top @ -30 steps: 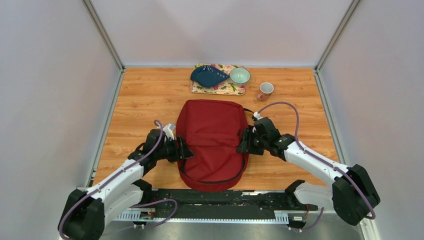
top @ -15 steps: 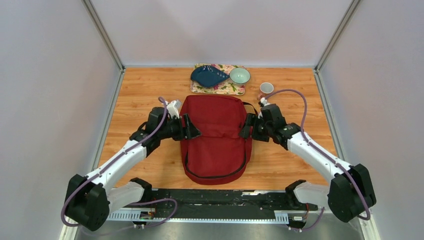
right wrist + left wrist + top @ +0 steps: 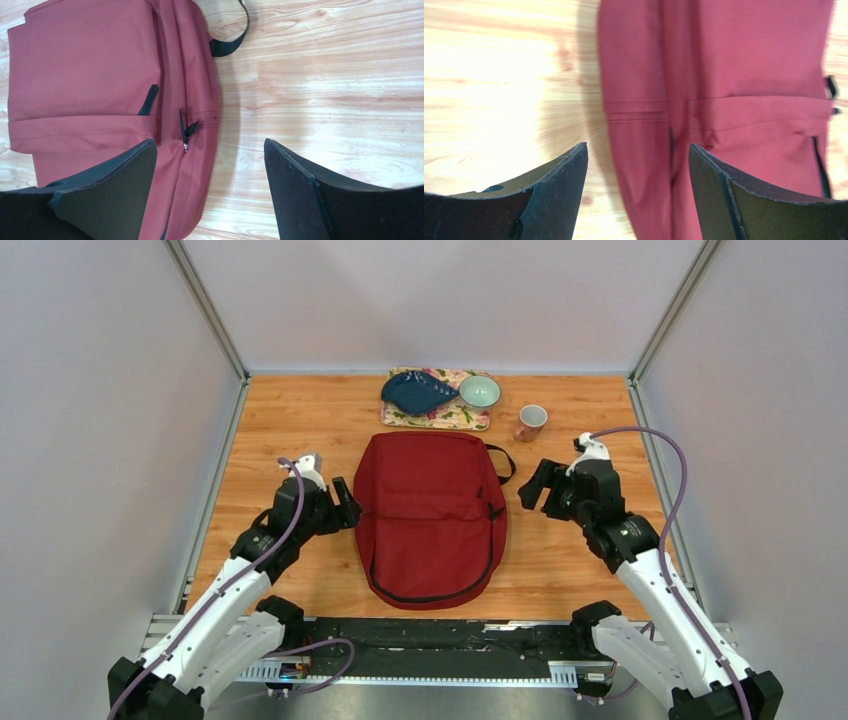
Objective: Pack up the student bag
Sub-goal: Adjust the student bag at the center of the board, then reset both arms
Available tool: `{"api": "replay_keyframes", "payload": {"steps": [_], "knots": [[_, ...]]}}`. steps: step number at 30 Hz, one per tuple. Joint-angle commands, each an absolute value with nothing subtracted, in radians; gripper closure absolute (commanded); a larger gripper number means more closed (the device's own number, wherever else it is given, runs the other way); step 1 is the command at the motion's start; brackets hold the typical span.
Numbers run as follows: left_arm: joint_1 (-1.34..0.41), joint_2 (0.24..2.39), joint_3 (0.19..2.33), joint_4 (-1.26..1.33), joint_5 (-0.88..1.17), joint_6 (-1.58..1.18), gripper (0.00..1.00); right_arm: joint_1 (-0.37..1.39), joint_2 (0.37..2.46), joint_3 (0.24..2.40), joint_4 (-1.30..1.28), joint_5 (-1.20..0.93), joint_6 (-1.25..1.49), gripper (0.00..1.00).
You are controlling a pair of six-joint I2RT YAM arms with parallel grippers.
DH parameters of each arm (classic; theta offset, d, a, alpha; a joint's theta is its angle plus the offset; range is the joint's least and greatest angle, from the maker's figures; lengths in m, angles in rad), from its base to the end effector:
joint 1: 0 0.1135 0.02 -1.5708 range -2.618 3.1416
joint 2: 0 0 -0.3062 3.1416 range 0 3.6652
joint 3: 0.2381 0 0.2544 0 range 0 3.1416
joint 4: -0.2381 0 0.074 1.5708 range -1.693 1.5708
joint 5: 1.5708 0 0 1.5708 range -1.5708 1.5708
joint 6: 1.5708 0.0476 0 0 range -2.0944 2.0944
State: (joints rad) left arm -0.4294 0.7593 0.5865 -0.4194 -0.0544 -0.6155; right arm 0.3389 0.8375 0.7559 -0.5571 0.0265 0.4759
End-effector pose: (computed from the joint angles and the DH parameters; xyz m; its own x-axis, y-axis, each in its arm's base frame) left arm 0.1398 -0.0612 0.2731 -0.6307 -0.3453 -0.6950 0.0129 0.8908 -0.4543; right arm 0.1551 0.0533 0.3082 -0.6428 0.2590 -0.7209 -0.0200 0.9351 0.3538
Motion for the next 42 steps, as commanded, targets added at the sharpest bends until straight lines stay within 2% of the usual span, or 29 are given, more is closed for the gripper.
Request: {"api": "replay_keyframes", "payload": {"steps": [1,9,17,26,42], "knots": [[-0.429,0.758,0.612,-0.515,-0.213,-0.571,0.19,0.337,0.790,0.739,-0.568,0.092,0.468,0.18],[-0.428,0.798,0.630,-0.601,-0.219,-0.584,0.19,0.336,0.759,0.706,-0.563,0.081,0.525,0.17],[-0.428,0.675,0.584,-0.612,-0.324,-0.617,0.18,0.337,0.732,0.689,-0.532,0.063,0.497,0.15],[-0.429,0.631,0.577,-0.646,-0.388,-0.609,0.18,0.337,0.746,0.703,-0.511,0.058,0.523,0.14],[-0.428,0.584,0.656,-0.612,-0.377,-0.569,0.17,0.337,0.617,0.793,-0.525,0.104,0.483,0.13]]}}
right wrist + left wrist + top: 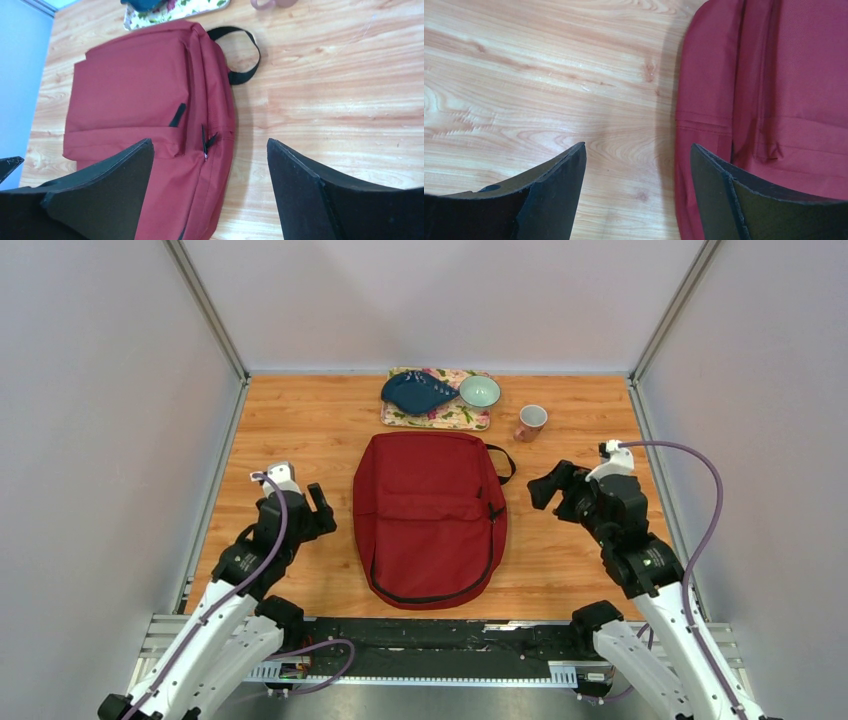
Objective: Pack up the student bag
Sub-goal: Reset both arms
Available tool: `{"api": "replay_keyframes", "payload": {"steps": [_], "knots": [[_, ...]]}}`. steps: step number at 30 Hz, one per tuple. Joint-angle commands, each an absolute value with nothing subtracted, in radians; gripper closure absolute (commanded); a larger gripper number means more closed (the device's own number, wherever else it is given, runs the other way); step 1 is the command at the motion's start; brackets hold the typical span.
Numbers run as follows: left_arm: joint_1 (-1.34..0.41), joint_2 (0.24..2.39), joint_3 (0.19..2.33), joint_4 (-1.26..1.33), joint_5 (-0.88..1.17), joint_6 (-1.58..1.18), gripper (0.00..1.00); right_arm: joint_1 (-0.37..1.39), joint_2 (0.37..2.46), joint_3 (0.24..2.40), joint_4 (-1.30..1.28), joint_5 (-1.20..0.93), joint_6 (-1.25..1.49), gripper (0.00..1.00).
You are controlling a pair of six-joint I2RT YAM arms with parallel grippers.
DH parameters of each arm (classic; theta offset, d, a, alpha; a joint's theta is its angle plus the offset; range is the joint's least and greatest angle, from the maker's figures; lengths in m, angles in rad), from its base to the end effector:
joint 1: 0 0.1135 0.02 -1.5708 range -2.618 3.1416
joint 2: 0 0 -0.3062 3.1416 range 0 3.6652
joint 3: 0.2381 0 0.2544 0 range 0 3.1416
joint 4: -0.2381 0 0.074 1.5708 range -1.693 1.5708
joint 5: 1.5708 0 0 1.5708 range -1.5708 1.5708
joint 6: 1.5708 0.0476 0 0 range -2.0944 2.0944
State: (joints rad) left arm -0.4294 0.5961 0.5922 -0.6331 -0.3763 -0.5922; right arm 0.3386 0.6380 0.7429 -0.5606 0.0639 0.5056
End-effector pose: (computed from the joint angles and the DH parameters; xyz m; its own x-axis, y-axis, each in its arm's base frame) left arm 0.1065 -0.0295 0.2741 -0.5149 -0.3352 -0.7890 -0.2034 0.9419 -0.2674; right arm 0.1168 0.0379 0.3280 -0.4975 0.3372 -0.7992 -0.0416 0.9110 0.4103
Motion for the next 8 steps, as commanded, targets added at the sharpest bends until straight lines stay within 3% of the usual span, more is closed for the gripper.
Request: {"api": "replay_keyframes", "payload": {"steps": [1,8], "knots": [[-0.429,0.586,0.669,-0.617,-0.374,-0.571,0.17,0.337,0.612,0.795,-0.526,0.106,0.479,0.13],[-0.428,0.594,0.703,-0.635,-0.351,-0.571,0.16,0.336,0.583,0.788,-0.528,0.106,0.472,0.13]]}}
